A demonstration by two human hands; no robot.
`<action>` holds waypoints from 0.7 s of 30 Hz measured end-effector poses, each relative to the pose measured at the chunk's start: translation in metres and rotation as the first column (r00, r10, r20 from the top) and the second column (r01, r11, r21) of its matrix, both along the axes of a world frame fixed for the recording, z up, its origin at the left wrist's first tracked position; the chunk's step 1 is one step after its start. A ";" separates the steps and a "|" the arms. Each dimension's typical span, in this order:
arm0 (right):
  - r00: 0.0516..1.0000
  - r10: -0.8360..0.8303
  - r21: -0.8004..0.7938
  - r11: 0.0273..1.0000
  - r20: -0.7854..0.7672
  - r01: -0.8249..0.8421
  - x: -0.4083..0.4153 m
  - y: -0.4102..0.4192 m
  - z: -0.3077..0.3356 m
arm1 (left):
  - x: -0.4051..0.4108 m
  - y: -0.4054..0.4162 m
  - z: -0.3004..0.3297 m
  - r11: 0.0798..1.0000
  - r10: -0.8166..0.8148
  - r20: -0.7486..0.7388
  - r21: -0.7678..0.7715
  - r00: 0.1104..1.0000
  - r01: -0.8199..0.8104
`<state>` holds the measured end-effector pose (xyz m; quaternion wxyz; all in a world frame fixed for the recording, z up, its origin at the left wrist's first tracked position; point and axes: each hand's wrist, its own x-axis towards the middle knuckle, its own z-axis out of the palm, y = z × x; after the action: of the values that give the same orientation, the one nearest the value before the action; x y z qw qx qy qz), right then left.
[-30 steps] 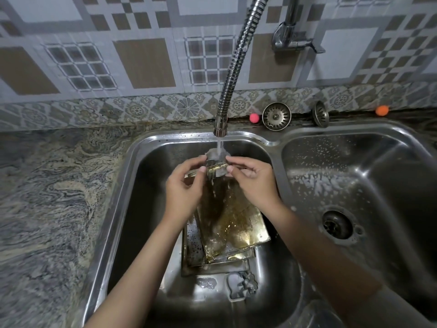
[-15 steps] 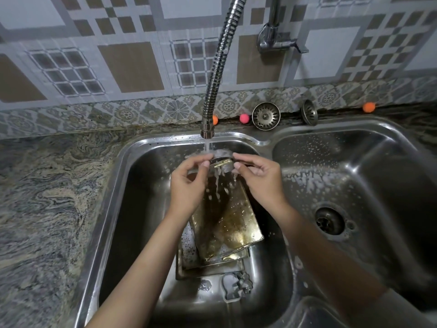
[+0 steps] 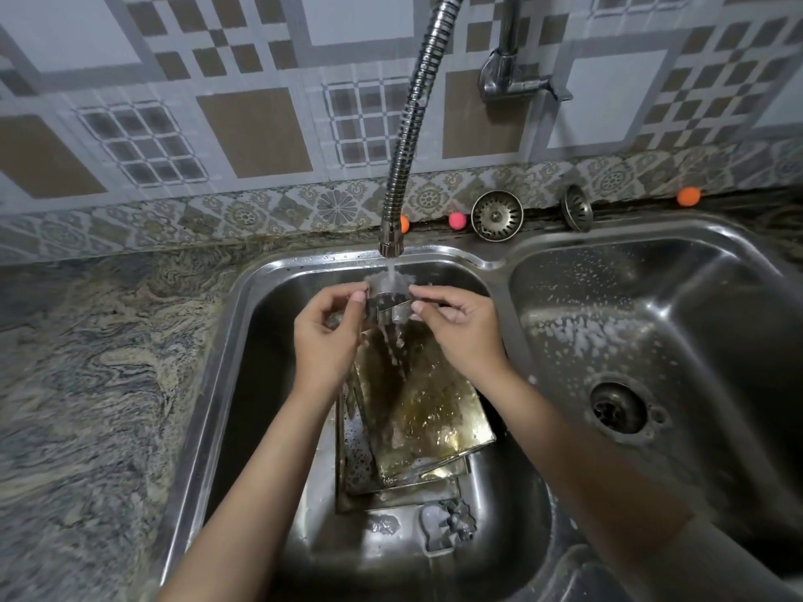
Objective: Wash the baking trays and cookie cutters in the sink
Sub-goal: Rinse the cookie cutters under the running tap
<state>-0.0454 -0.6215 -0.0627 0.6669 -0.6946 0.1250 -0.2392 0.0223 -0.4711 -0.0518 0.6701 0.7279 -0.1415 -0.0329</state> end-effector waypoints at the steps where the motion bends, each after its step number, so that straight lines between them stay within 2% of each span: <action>1: 1.000 -0.001 -0.007 1.000 -0.002 0.000 0.001 0.001 0.001 | 0.001 0.001 0.001 1.000 0.003 -0.008 -0.003 1.000 -0.003; 5: 1.000 0.003 0.033 0.999 -0.023 -0.002 -0.004 -0.005 0.009 | -0.002 -0.005 0.007 0.999 -0.036 -0.018 -0.009 0.999 0.036; 10: 0.995 0.021 0.017 1.000 -0.097 -0.020 -0.028 -0.029 0.016 | -0.012 -0.018 0.012 0.978 -0.206 -0.042 0.026 0.978 0.207; 14: 0.996 0.040 0.013 0.999 -0.084 -0.039 -0.063 -0.051 0.025 | -0.029 -0.032 0.016 0.957 -0.289 -0.099 0.002 0.952 0.291; 16: 0.993 0.030 -0.062 0.997 -0.118 -0.038 -0.087 -0.065 0.028 | -0.034 -0.030 0.009 0.950 -0.300 -0.107 0.055 0.948 0.307; 18: 0.974 -0.019 -0.207 0.978 -0.227 -0.029 -0.116 -0.084 0.025 | -0.037 -0.020 -0.008 0.927 -0.328 -0.109 0.157 0.938 0.342; 20: 0.908 -0.087 -0.372 0.925 -0.409 -0.079 -0.146 -0.106 0.019 | -0.043 -0.005 -0.033 0.863 -0.386 -0.155 0.287 0.909 0.416; 21: 0.868 -0.114 -0.408 0.906 -0.483 -0.109 -0.161 -0.116 0.014 | -0.048 0.002 -0.046 0.799 -0.438 -0.195 0.362 0.877 0.480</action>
<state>-0.2064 -0.7379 -0.0489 0.4455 -0.8597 0.2382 -0.0748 -0.0254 -0.4687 -0.0979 0.4854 0.7902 -0.2697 -0.2595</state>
